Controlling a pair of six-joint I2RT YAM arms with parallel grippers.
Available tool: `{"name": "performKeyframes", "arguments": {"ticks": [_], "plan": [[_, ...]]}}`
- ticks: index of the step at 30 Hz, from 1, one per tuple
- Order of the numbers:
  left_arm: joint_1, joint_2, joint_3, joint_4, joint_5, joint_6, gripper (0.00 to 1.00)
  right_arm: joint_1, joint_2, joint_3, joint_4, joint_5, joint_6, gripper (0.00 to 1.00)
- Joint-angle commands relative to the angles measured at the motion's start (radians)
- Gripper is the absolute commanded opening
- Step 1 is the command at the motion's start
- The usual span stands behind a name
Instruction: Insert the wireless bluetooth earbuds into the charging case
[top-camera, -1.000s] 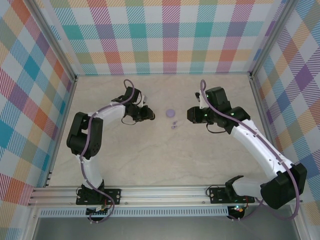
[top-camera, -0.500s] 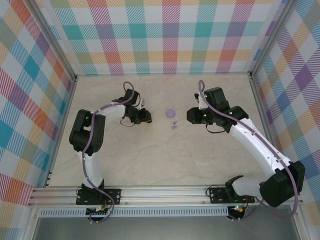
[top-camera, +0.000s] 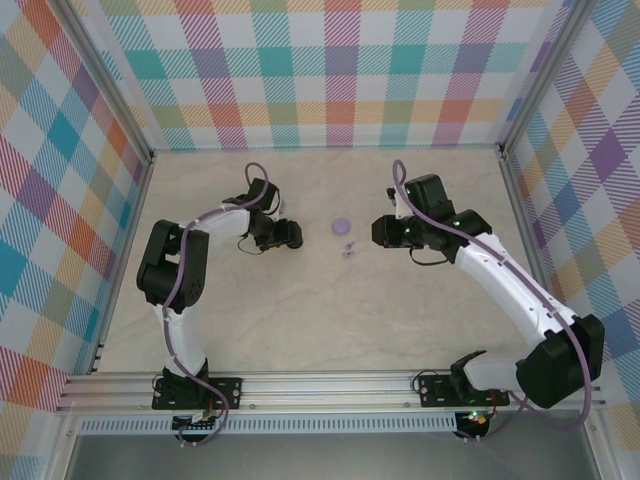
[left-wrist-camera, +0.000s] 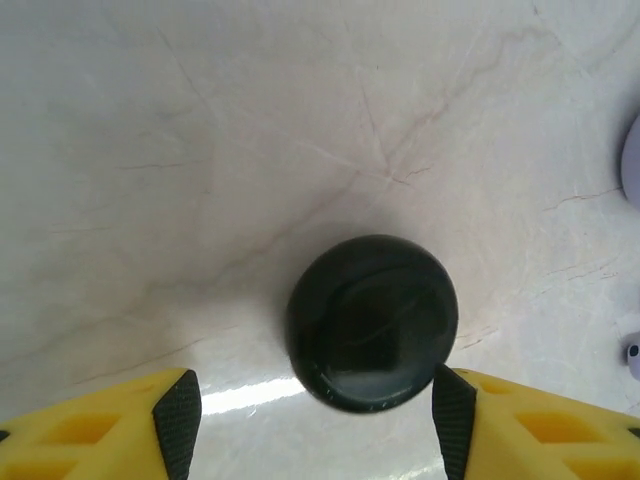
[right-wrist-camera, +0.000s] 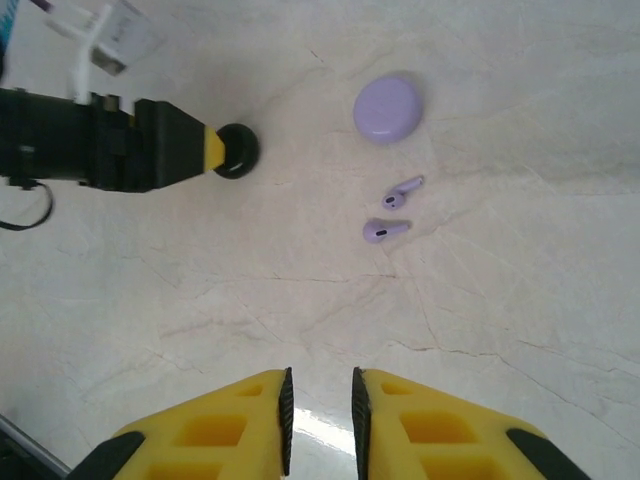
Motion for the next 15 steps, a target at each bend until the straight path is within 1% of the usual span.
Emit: {"name": "performKeyframes", "arguments": {"ticks": [1,4,7,11,15], "plan": [[0.01,-0.086,0.05,-0.039,-0.028,0.038,0.65,-0.007,0.069,0.049,-0.006,-0.023,0.005,0.25],[0.0,-0.082,0.09,-0.023,0.051,0.031,0.64,-0.02,0.134,0.075,0.018,-0.059,0.005,0.26],[-0.032,-0.045,0.138,-0.007,0.129,0.027,0.62,-0.043,0.208,0.097,0.044,-0.102,0.006,0.27],[-0.074,0.026,0.206,0.013,0.183,0.0,0.59,-0.092,0.309,0.126,0.076,-0.188,0.015,0.29],[-0.082,0.118,0.288,0.028,0.205,-0.041,0.56,-0.129,0.424,0.172,0.09,-0.267,0.018,0.29]]}}
